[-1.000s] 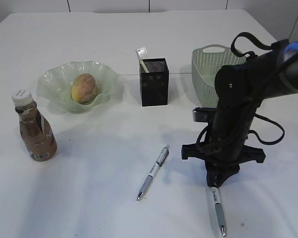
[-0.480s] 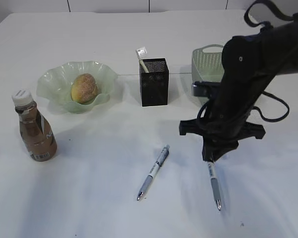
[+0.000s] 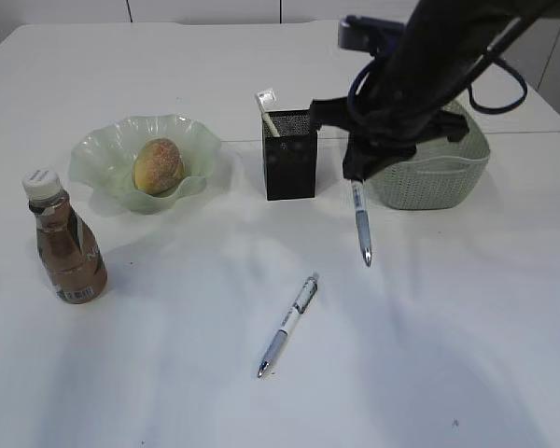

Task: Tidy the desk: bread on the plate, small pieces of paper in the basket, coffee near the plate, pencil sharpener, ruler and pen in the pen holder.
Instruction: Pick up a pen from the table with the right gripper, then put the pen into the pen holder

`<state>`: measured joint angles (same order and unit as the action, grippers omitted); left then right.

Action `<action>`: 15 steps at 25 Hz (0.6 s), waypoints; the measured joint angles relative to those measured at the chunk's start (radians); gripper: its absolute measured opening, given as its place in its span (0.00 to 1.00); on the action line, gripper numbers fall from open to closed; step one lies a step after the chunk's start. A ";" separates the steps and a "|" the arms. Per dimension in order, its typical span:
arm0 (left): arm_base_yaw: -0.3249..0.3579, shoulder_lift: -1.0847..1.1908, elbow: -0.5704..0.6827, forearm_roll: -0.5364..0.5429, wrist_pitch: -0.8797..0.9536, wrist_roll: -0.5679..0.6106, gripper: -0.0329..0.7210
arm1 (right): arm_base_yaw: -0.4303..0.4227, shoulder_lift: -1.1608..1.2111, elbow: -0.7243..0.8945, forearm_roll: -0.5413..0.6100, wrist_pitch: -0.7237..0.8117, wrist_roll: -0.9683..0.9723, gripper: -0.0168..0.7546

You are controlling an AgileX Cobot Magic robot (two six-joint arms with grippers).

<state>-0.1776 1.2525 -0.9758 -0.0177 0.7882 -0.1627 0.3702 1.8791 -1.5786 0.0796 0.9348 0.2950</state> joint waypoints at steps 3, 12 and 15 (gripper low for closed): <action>0.000 0.000 0.000 0.000 0.000 0.000 0.36 | 0.000 0.000 -0.060 -0.002 -0.045 -0.054 0.17; 0.000 0.000 0.000 0.000 0.000 0.000 0.36 | 0.000 0.000 -0.080 -0.027 -0.294 -0.165 0.17; 0.000 0.000 0.000 0.000 0.000 0.000 0.36 | 0.000 0.000 -0.080 -0.096 -0.455 -0.180 0.17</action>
<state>-0.1776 1.2525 -0.9758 -0.0177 0.7882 -0.1627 0.3702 1.8791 -1.6583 -0.0162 0.4802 0.1147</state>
